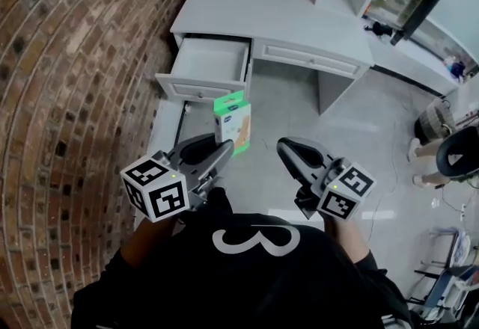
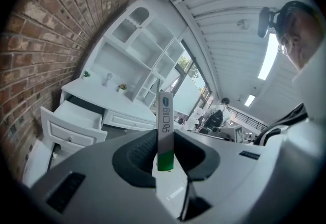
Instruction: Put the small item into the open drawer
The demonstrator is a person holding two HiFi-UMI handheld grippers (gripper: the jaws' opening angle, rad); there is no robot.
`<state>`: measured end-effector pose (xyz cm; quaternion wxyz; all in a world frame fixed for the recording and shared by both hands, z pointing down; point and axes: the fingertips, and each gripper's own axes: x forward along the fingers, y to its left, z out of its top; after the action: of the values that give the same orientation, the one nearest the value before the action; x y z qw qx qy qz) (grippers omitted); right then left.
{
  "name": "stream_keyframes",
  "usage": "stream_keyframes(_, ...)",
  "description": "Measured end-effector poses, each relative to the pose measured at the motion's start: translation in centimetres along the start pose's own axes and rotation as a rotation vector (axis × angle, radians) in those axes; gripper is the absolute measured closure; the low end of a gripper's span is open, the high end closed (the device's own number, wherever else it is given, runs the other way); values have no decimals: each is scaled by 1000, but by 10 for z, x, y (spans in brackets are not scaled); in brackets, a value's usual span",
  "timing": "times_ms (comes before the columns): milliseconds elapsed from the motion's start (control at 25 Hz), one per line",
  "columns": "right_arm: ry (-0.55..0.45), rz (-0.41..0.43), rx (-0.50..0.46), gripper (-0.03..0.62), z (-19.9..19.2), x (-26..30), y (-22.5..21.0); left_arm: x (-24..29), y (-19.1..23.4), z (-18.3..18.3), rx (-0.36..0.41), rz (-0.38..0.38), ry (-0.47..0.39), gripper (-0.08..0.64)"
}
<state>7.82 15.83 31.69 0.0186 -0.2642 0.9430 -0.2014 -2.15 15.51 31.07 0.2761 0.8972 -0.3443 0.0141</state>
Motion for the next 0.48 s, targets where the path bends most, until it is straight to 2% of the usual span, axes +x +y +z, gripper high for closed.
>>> stream_keyframes(480, 45, -56, 70, 583, 13, 114, -62, 32, 126, 44, -41, -13, 81, 465)
